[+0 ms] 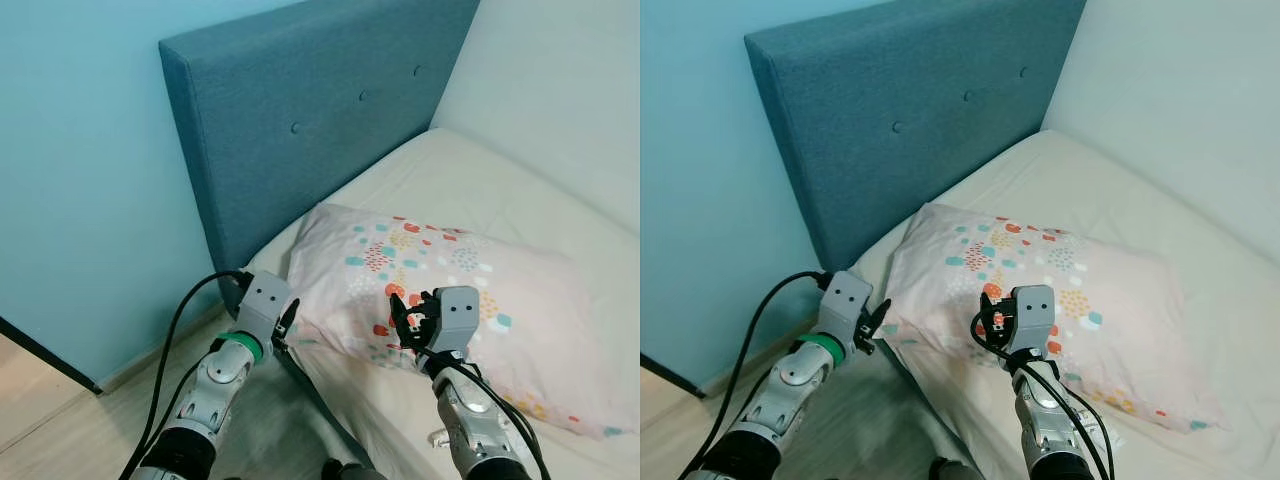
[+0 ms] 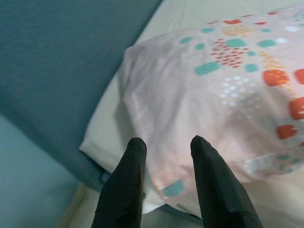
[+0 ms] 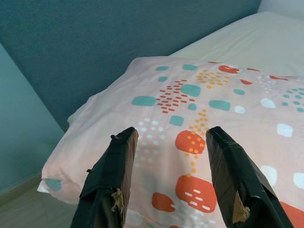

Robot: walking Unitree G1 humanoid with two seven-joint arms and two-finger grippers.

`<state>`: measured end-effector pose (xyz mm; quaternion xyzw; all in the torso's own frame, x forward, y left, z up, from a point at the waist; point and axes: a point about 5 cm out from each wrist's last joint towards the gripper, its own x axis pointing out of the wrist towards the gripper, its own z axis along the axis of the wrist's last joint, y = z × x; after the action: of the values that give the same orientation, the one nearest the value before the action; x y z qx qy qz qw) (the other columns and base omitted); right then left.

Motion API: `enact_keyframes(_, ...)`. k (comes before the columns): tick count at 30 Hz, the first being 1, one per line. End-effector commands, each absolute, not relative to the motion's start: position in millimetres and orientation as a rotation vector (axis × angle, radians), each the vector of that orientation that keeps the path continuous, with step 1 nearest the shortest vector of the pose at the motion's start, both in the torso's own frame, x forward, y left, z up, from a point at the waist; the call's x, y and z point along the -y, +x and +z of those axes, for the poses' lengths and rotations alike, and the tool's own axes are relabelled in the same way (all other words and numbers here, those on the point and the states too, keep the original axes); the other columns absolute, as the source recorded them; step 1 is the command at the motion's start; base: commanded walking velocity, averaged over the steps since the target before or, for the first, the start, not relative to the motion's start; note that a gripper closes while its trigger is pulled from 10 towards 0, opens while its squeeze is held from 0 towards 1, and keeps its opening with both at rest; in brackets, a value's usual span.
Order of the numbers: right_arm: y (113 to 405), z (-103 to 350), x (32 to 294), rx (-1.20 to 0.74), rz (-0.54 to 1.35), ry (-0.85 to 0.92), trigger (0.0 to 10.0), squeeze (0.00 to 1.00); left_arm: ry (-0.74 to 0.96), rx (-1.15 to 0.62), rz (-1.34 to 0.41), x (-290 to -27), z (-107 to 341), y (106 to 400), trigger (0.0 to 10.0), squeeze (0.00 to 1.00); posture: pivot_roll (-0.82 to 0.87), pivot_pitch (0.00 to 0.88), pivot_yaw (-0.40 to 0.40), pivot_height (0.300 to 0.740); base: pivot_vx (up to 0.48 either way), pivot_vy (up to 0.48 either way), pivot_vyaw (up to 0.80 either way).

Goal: Clean up the room

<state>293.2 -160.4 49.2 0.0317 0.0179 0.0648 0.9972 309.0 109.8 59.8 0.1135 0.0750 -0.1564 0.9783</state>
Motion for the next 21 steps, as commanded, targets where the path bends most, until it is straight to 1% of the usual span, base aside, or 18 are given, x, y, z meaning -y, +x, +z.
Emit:
enact_keyframes(1,288.6,44.5,161.8,-0.049,0.123,0.065,10.0,0.0,0.225,-0.173,-0.314,-110.0,53.6,306.0,10.0,0.0,-0.01,0.079,-0.003,0.74,0.0,0.0,0.0)
enact_keyframes(9,291.7,46.1,160.0,-0.05,0.13,0.071,10.0,0.0,0.195,-0.179,-0.297,-111.4,53.0,305.0,10.0,0.0,0.0,0.084,-0.007,0.74,0.0,0.0,0.0)
enact_keyframes(21,289.8,44.4,160.3,-0.06,0.122,0.099,10.0,0.0,0.2,-0.179,-0.292,-111.2,54.0,306.5,10.0,0.0,0.0,0.094,-0.003,0.74,0.0,0.0,-0.77)
